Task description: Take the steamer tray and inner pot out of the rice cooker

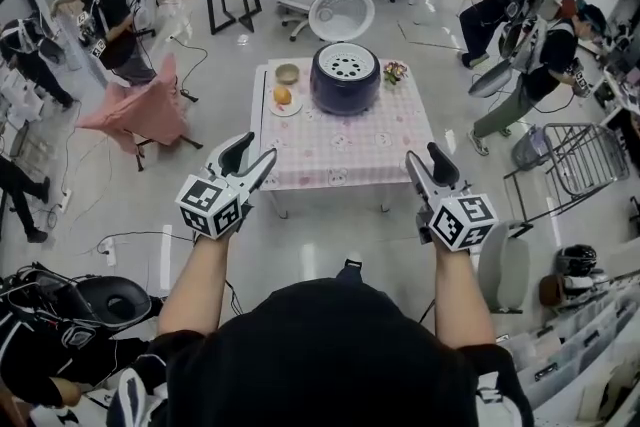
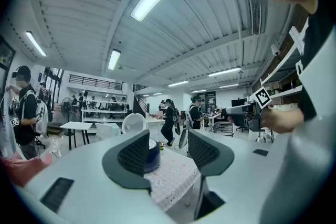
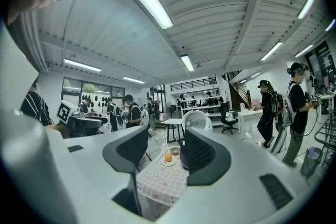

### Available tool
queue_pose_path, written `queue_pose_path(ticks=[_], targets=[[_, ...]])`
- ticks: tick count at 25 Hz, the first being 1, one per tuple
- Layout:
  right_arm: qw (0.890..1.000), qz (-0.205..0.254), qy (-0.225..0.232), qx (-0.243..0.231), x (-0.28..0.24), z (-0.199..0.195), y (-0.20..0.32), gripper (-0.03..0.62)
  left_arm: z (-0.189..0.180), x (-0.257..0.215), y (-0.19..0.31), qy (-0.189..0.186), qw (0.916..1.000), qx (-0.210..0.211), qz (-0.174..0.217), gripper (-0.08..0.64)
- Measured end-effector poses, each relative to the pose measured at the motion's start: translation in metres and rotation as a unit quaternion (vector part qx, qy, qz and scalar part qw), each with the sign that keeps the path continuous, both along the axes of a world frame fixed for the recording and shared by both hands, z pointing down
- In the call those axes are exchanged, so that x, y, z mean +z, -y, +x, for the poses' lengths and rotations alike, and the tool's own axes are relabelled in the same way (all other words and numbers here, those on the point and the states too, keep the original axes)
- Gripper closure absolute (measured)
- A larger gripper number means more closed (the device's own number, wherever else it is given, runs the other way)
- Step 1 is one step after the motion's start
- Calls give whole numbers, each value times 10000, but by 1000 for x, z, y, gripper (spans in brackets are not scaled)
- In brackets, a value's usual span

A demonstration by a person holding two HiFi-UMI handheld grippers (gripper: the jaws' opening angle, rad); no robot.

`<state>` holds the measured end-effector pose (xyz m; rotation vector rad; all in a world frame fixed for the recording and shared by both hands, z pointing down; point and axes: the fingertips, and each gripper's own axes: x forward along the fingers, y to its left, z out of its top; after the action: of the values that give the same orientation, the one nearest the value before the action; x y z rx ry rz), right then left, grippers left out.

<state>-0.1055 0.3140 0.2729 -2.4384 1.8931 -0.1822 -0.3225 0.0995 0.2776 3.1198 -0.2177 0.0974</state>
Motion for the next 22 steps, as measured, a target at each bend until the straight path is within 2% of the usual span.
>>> queue_pose_path(ticks=[12,22], targets=[[9989,-105,172,-418,27,70,35,354,74,15,23,197,9997,-113,-11,311],[9971,-205,266,-678,43,162,95,350,162,28,71,323,9991,-257,-66,307]])
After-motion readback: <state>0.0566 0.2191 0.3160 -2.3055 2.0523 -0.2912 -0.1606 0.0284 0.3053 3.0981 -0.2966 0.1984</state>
